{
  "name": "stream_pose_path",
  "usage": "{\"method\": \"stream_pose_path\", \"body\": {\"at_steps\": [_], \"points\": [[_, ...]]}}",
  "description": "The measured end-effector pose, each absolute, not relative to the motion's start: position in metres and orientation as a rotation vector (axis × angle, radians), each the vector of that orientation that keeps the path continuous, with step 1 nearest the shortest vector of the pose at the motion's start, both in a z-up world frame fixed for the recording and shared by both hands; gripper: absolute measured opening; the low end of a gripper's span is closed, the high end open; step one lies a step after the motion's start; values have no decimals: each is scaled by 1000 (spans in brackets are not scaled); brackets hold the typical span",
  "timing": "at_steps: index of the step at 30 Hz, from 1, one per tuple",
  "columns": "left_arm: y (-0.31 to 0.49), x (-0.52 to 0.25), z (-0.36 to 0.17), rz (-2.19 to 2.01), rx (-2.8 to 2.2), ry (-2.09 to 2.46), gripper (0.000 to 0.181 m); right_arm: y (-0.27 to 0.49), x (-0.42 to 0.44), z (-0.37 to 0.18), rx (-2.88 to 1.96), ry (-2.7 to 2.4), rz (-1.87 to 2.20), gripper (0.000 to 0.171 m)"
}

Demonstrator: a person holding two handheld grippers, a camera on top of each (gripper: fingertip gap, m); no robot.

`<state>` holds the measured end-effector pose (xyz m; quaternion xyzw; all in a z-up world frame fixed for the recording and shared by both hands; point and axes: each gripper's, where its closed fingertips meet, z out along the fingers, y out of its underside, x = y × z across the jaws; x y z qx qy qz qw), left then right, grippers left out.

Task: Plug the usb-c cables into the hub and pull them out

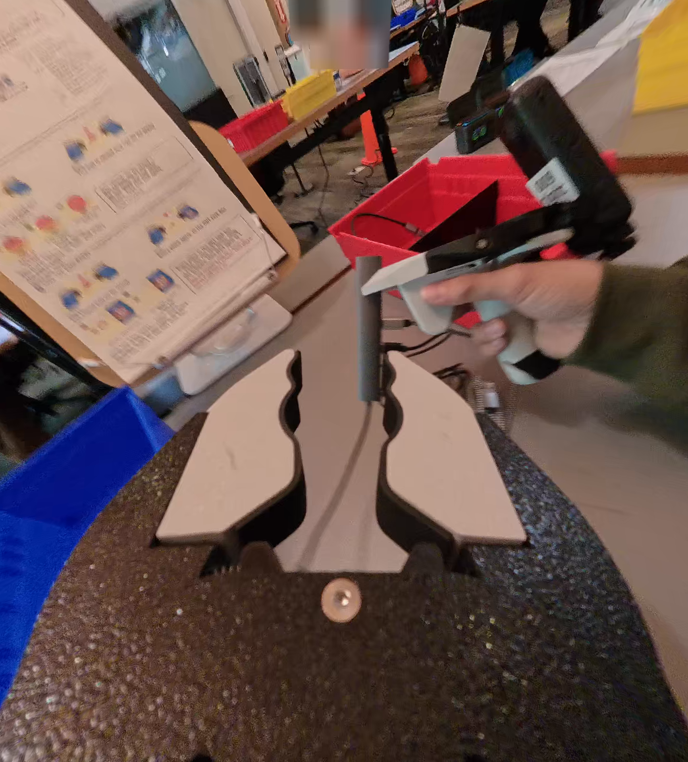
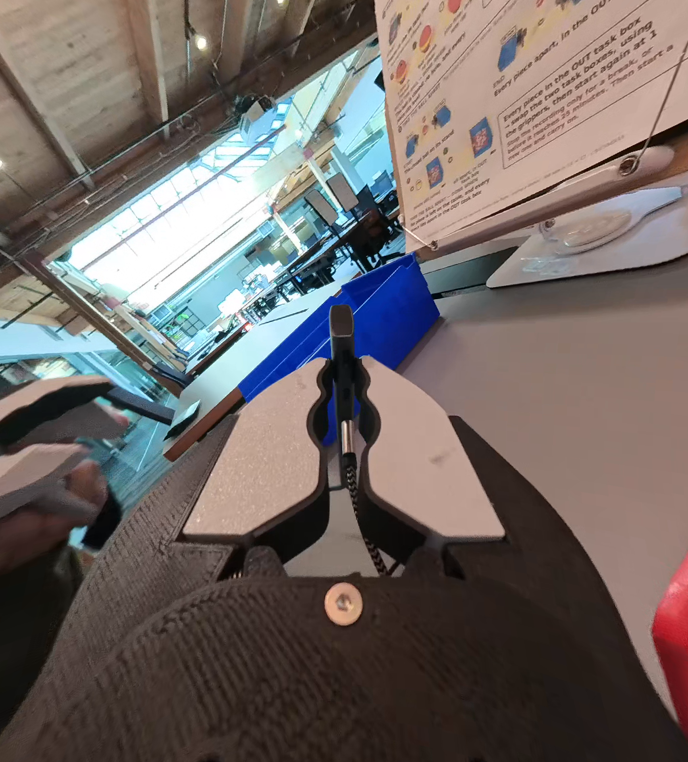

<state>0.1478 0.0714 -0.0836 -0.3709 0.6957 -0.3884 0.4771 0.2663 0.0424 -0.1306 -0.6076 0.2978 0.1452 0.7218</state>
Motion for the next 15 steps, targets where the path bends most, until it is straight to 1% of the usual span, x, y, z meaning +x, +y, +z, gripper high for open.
{"method": "stream_pose_path", "body": {"at_steps": [3, 5, 8, 10, 15], "points": [[42, 137, -94, -1095, -1033, 1764, 41, 36, 274, -128, -1283, 708, 303, 10], [26, 140, -100, -1092, -927, 1757, 42, 35, 273, -125, -1238, 728, 389, 10], [37, 166, -108, -1078, -817, 1585, 46, 35, 266, -116, -1127, 765, 582, 10], [54, 178, -115, -1108, -807, 1467, 45, 38, 258, -112, -1083, 770, 711, 10], [67, 189, -142, -1027, -710, 1523, 45, 47, 246, -119, -1051, 788, 916, 10]]}}
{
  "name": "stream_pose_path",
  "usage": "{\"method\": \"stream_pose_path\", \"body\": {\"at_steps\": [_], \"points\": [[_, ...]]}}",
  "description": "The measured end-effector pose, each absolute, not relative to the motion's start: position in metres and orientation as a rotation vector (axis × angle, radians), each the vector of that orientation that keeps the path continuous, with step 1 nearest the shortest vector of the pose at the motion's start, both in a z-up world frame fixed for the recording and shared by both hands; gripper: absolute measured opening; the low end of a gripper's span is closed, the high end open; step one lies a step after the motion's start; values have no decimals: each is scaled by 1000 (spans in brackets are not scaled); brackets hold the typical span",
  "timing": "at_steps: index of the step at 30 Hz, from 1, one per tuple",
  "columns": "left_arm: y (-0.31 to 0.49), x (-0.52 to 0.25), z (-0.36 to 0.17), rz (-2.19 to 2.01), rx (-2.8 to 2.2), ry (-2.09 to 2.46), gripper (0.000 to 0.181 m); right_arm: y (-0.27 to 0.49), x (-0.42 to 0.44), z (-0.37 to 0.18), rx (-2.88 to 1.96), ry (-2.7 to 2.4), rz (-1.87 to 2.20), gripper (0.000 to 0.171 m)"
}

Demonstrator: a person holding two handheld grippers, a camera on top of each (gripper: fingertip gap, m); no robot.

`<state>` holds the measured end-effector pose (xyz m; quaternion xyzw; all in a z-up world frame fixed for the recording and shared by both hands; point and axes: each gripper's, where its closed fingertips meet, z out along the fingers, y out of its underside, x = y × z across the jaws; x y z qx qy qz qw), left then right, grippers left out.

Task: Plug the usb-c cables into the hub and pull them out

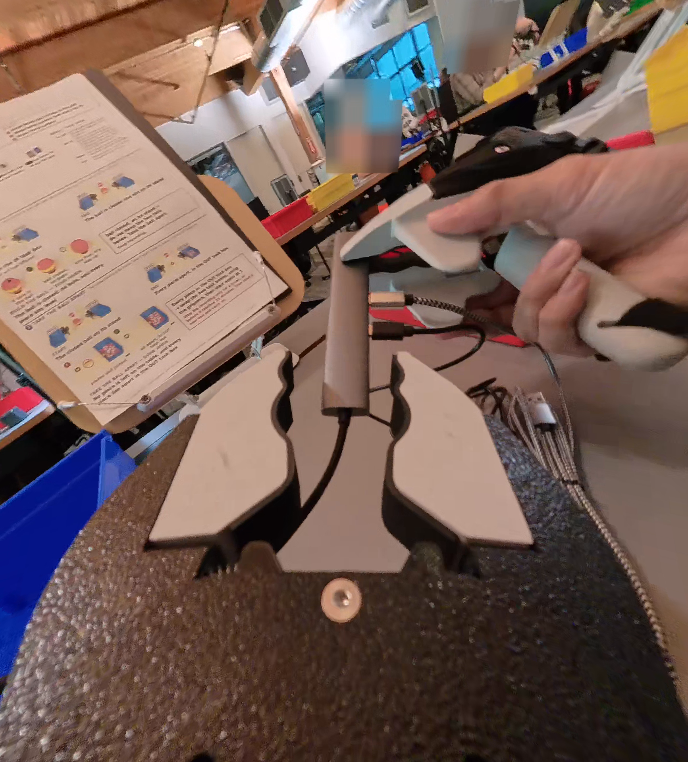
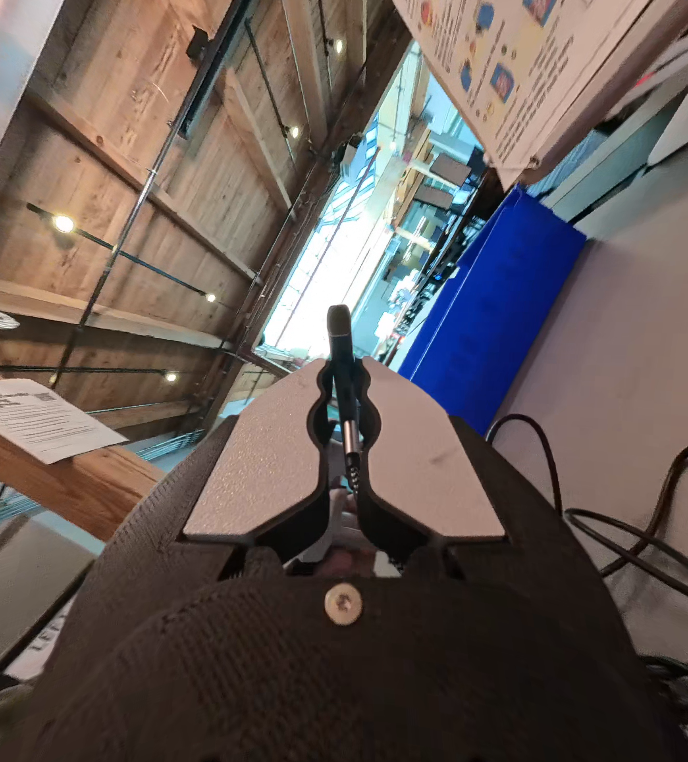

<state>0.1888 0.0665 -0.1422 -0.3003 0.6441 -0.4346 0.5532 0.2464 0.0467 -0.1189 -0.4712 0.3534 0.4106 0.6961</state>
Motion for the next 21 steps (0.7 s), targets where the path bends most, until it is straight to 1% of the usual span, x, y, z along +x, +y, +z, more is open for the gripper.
{"method": "stream_pose_path", "body": {"at_steps": [2, 4, 5, 7, 12, 13, 14, 16, 18, 19, 21], "points": [[69, 192, -154, -992, -695, 1564, 47, 50, 245, -122, -1042, 800, 958, 11], [71, 194, -162, -994, -712, 1590, 45, 53, 241, -124, -1060, 794, 971, 10], [69, 193, -162, -1036, -706, 1580, 41, 54, 239, -125, -1072, 788, 971, 10], [71, 192, -161, -1074, -698, 1554, 24, 57, 234, -126, -1101, 772, 973, 10], [77, 192, -165, -1167, -810, 1567, 23, 60, 233, -130, -1202, 685, 872, 11], [84, 193, -163, -1164, -852, 1532, 23, 59, 233, -126, -1212, 643, 836, 20], [91, 193, -161, -1163, -894, 1506, 23, 59, 234, -124, -1241, 612, 774, 31], [106, 194, -159, -1199, -1017, 1471, 23, 59, 232, -125, -1383, 497, 543, 46], [122, 194, -160, -1238, -1188, 1427, 23, 61, 229, -126, -1521, 336, 197, 56], [127, 194, -162, -1254, -1262, 1428, 23, 62, 225, -121, -1543, 233, 20, 54], [129, 192, -164, -1266, -1327, 1456, 23, 68, 206, -114, -1532, 30, -248, 41]]}}
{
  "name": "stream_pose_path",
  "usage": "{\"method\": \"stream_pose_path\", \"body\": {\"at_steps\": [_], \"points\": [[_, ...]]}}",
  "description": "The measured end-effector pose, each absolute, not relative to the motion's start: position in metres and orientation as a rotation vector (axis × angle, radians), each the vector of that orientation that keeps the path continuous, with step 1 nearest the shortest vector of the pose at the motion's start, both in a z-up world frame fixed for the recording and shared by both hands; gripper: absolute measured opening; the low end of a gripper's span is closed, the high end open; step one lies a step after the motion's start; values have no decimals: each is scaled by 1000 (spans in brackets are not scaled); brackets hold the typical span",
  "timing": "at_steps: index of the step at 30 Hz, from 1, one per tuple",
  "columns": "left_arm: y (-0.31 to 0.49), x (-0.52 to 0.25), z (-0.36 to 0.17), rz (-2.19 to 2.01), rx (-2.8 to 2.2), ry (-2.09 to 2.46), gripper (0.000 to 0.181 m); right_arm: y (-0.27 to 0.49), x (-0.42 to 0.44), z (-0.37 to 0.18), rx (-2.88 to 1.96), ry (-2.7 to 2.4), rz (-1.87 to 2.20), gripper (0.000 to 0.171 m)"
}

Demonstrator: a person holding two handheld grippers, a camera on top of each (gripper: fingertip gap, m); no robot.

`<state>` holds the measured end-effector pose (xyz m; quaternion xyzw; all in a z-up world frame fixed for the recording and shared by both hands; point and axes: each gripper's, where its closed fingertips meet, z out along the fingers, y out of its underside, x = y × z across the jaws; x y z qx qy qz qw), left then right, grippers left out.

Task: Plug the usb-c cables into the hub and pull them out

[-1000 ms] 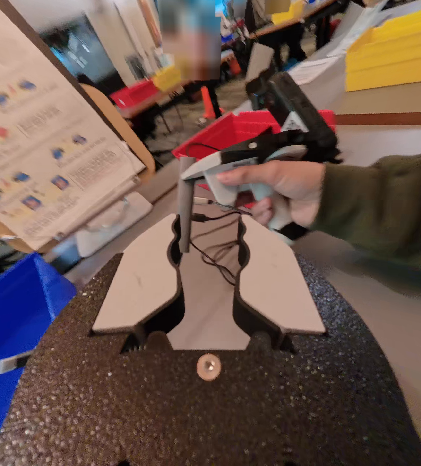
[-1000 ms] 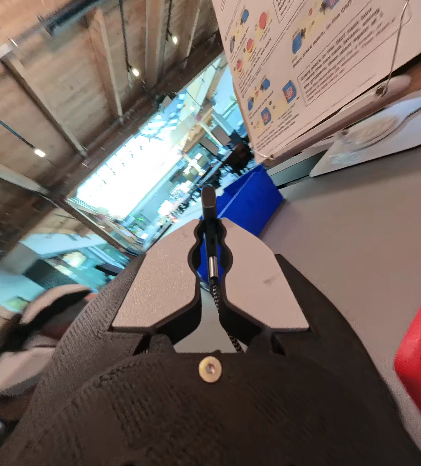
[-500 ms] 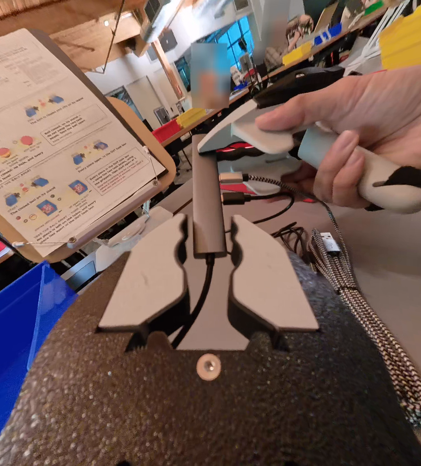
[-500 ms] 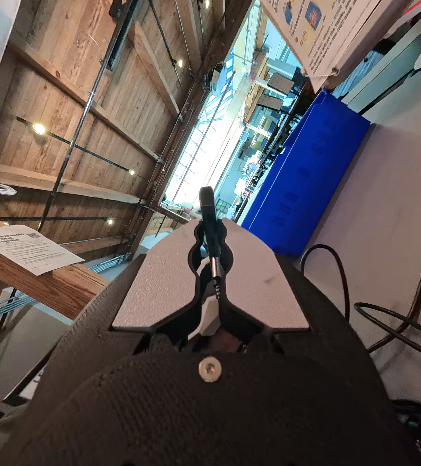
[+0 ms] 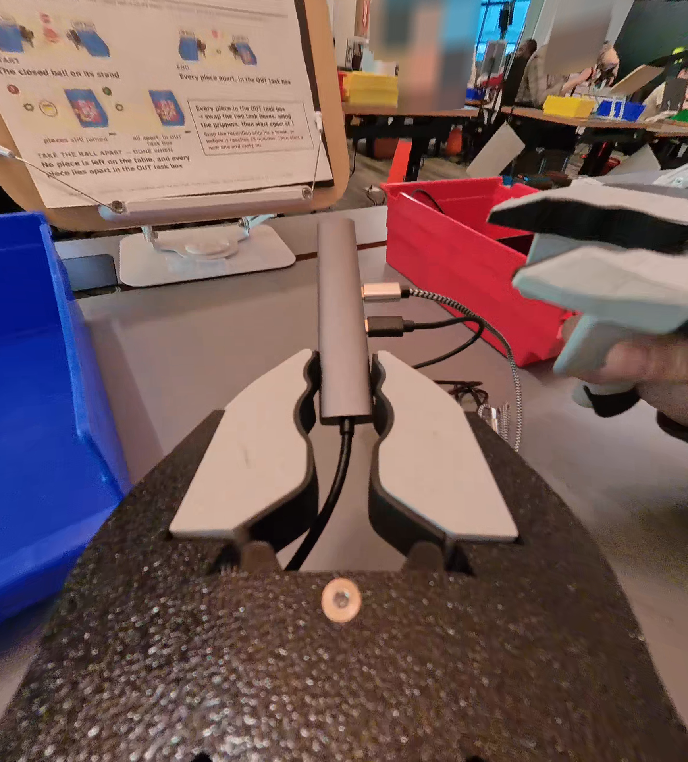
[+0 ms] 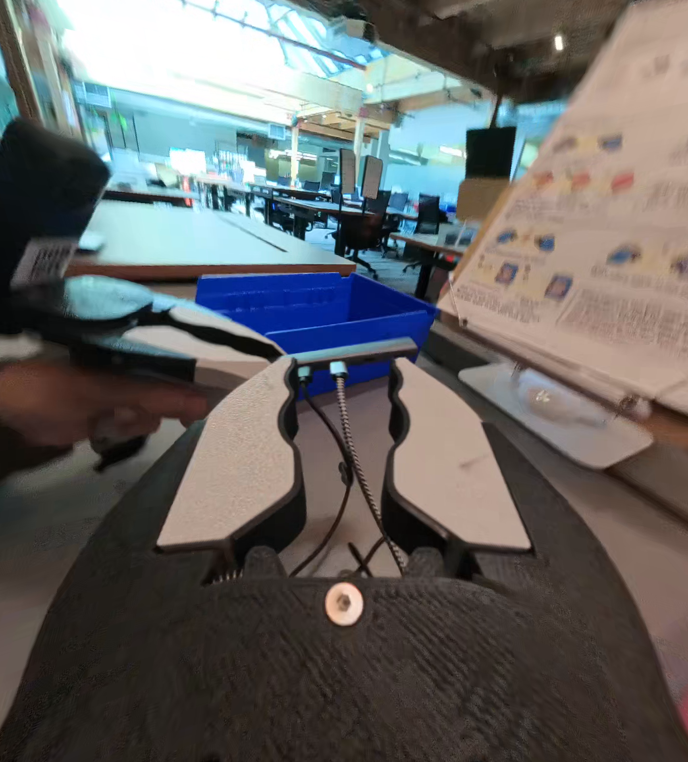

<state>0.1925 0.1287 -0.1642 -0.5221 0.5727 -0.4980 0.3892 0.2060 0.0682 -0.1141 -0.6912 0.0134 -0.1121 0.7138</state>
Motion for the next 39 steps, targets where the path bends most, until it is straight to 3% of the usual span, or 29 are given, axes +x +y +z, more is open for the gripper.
{"method": "stream_pose_path", "body": {"at_steps": [9, 23, 28, 32, 39], "points": [[119, 188, -162, -1084, -1230, 1504, 23, 95, 188, -151, -1667, -80, -454, 11], [112, 189, -162, -1085, -1146, 1496, 23, 95, 195, -156, -1592, -28, -452, 10], [118, 189, -159, -1039, -1133, 1461, 39, 93, 198, -154, -1589, -25, -509, 10], [110, 187, -159, -1132, -1119, 1493, 22, 91, 204, -157, -1581, 43, -455, 10], [113, 192, -172, -1097, -1170, 1501, 24, 99, 194, -167, -1628, 0, -453, 10]]}}
